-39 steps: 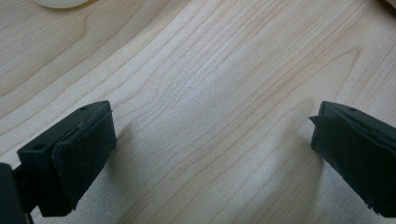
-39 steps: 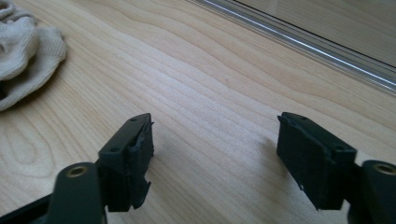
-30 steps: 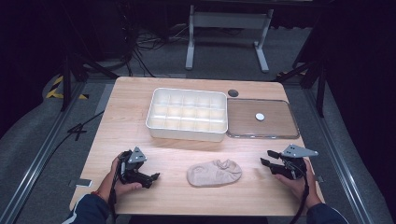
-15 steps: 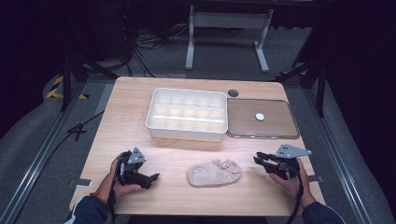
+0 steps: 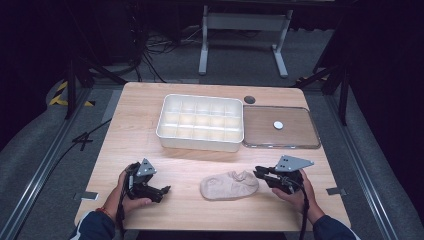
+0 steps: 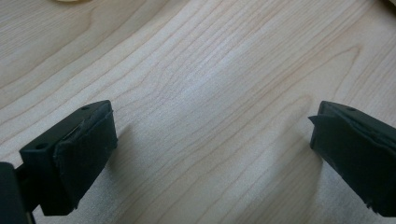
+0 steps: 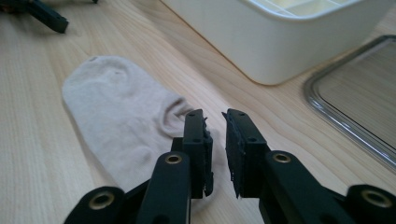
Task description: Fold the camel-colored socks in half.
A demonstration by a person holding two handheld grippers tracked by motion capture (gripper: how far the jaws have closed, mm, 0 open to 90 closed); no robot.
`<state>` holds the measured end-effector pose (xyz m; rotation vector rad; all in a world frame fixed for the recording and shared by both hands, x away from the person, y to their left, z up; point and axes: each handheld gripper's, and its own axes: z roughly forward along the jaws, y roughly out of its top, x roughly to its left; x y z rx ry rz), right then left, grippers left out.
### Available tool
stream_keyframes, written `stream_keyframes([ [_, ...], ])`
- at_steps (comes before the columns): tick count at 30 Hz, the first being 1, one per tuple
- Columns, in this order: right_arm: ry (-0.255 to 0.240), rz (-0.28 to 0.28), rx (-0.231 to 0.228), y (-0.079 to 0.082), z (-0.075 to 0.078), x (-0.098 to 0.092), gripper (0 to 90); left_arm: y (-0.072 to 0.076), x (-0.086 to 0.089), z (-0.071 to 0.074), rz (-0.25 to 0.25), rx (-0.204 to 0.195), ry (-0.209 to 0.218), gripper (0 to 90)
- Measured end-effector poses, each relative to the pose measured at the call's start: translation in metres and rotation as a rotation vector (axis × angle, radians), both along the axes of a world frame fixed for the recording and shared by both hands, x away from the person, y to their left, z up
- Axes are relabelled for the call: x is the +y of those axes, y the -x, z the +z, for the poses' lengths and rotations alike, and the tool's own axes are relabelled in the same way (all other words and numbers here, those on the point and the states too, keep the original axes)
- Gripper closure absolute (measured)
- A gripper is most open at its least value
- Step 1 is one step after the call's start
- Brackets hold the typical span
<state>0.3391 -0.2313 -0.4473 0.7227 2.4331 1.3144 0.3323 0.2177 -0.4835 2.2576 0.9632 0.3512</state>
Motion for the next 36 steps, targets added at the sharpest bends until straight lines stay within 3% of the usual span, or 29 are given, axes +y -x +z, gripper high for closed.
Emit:
stream_keyframes([
  [6,0.04,0.101,0.007,0.007,-0.004,0.038,79.4,0.002,-0.003,0.003,-0.003,0.008,-0.007,5.3],
  [9,0.07,0.152,0.022,0.009,-0.009,0.056,83.6,0.004,-0.003,0.005,-0.025,-0.002,0.003,13.8],
  [13,0.102,0.202,0.04,0.009,-0.016,0.073,88.8,0.004,-0.005,0.006,-0.01,0.002,0.022,23.1],
  [17,0.131,0.204,0.055,0.007,-0.021,0.081,88.8,0.003,-0.008,0.01,-0.026,0.023,0.079,26.5],
  [22,0.139,0.206,0.072,0.007,-0.03,0.09,89.1,0.005,-0.029,0.018,-0.046,0.004,0.164,31.2],
  [27,0.149,0.202,0.061,0.01,-0.03,0.096,89.3,0.005,-0.058,0.02,-0.099,0.01,0.181,33.3],
  [32,0.156,0.199,0.045,0.014,-0.03,0.101,89.4,0.003,-0.088,0.017,-0.135,0.014,0.161,34.5],
  [36,0.157,0.199,0.041,0.014,-0.031,0.101,89.3,0.003,-0.099,0.013,-0.151,0.028,0.148,34.6],
])
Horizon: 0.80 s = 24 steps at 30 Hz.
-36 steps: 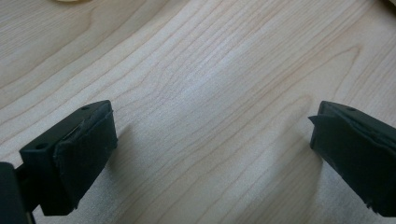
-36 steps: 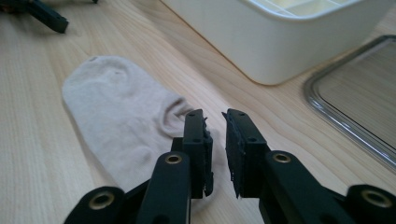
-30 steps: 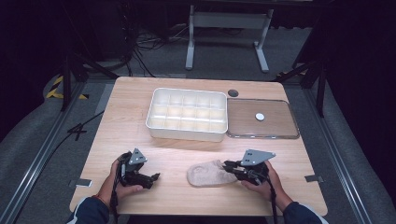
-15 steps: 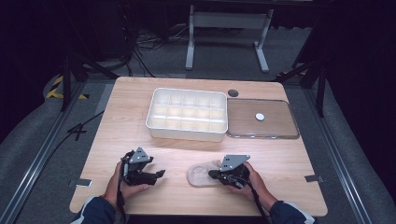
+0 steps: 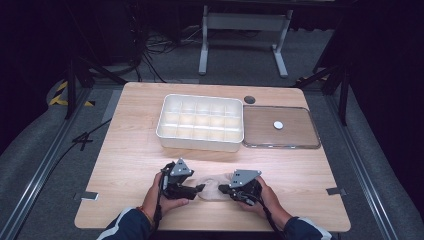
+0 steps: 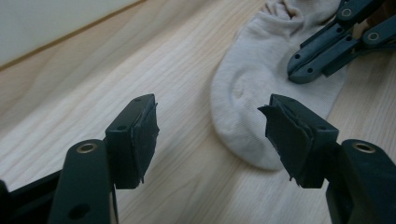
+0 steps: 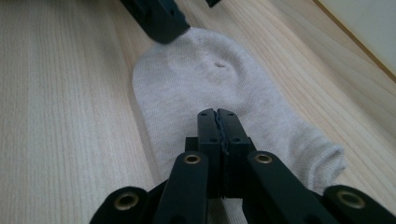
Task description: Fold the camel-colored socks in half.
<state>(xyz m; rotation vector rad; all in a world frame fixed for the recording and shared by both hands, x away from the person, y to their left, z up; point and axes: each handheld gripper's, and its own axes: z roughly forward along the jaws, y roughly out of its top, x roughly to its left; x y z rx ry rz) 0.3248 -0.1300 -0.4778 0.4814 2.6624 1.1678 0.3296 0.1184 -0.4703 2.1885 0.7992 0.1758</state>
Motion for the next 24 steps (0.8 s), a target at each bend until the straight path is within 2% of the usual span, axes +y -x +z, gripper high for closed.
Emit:
stream_keyframes([
  [1,0.002,0.001,-0.002,0.0,0.0,0.0,89.3,0.0,-0.007,-0.004,-0.016,0.001,-0.024,34.6],
  [2,0.002,0.001,-0.002,0.0,0.0,0.0,89.3,0.0,-0.007,-0.004,-0.016,0.001,-0.024,35.0],
  [3,0.001,0.001,-0.001,0.0,0.0,0.0,89.3,0.0,-0.009,-0.006,-0.016,0.001,-0.051,35.0],
  [9,0.002,0.001,-0.001,0.0,0.0,0.0,89.3,0.001,-0.009,-0.006,-0.018,-0.015,-0.083,39.5],
  [15,0.004,-0.005,-0.002,0.0,0.0,0.002,89.4,0.001,-0.008,-0.005,-0.02,-0.007,-0.079,55.1],
  [21,0.011,-0.008,0.005,-0.003,0.001,0.01,89.5,-0.001,-0.005,-0.004,-0.023,0.042,-0.048,75.4],
  [24,0.023,-0.009,0.011,-0.004,0.002,0.013,89.6,-0.001,-0.004,-0.004,-0.026,0.038,-0.046,80.1],
])
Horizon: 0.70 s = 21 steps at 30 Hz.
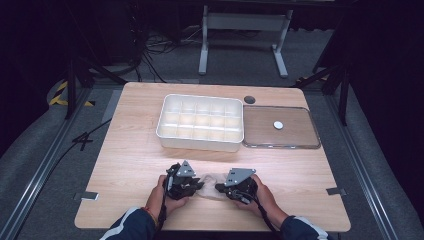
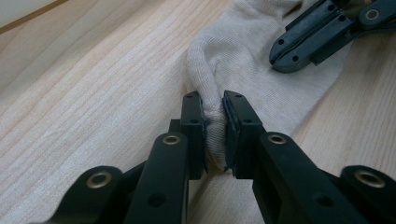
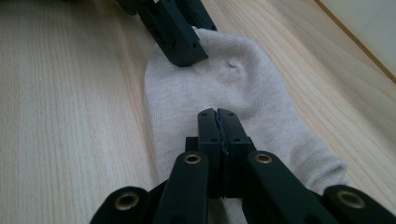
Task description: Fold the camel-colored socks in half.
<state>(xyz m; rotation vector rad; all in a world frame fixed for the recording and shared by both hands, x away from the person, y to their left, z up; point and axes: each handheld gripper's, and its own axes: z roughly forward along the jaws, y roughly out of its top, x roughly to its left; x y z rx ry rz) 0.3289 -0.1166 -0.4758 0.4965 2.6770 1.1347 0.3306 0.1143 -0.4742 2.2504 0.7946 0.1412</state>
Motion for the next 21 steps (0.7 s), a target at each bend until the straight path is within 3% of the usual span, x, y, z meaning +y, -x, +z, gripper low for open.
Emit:
stream_keyframes([
  [2,0.003,0.001,0.003,-0.001,0.0,0.002,89.6,0.0,0.0,0.001,-0.004,-0.021,-0.016,81.2],
  [5,0.001,0.011,0.008,-0.004,0.001,0.003,89.5,0.002,0.001,0.002,0.004,-0.025,-0.004,82.5],
  [11,0.006,0.014,0.025,-0.007,0.002,0.005,89.5,0.004,0.004,0.011,0.003,-0.058,0.051,82.9],
  [21,0.016,0.011,0.033,-0.015,0.003,0.016,89.6,0.008,0.002,0.019,-0.007,-0.07,0.115,83.0],
])
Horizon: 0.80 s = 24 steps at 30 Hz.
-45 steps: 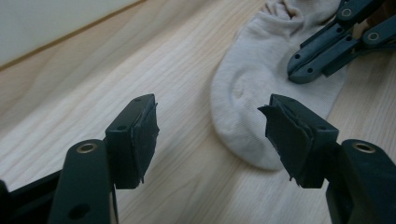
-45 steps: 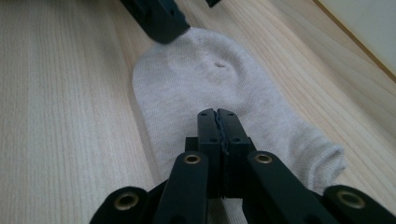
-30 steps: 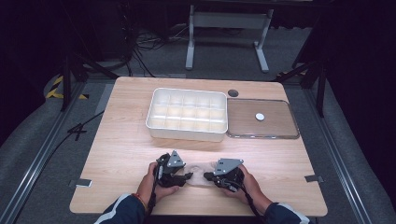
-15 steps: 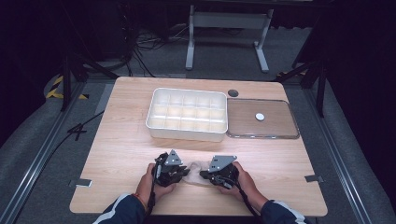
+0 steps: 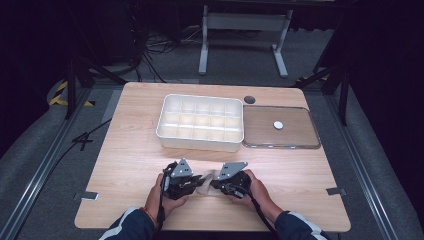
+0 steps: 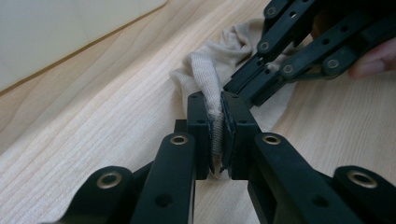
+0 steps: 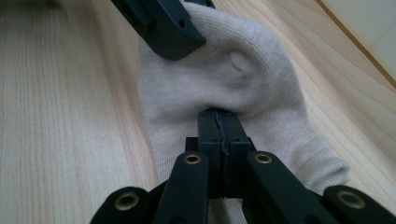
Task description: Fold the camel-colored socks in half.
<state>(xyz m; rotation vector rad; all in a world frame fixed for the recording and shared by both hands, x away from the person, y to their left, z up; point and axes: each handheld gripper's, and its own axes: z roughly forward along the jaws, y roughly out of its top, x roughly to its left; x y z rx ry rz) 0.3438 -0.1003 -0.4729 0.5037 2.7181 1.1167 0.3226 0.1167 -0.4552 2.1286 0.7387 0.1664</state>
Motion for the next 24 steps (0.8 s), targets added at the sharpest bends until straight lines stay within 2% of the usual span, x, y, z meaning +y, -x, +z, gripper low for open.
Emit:
stream_keyframes([
  [5,-0.001,-0.008,0.001,-0.003,0.0,0.008,89.5,0.001,-0.001,0.003,-0.004,-0.025,0.004,83.0],
  [9,-0.006,-0.014,-0.001,-0.004,-0.001,0.011,89.5,0.0,0.0,0.003,0.001,-0.027,0.01,83.1],
  [12,-0.024,-0.016,-0.002,-0.005,-0.002,0.013,87.9,0.0,0.0,0.003,0.006,-0.038,-0.013,83.2],
  [14,-0.031,-0.017,0.004,-0.005,-0.002,0.012,86.2,0.001,0.0,0.003,0.012,-0.03,-0.008,83.2],
  [16,-0.031,-0.016,0.0,-0.006,0.001,0.009,84.4,0.0,0.002,0.003,0.02,-0.039,-0.021,83.2],
  [21,-0.062,-0.044,-0.025,-0.008,0.01,-0.003,85.2,-0.002,0.005,0.002,0.03,-0.035,-0.028,83.3],
  [24,-0.061,-0.039,-0.018,-0.007,0.007,0.0,85.2,-0.002,0.004,0.002,0.029,-0.034,-0.017,83.2],
])
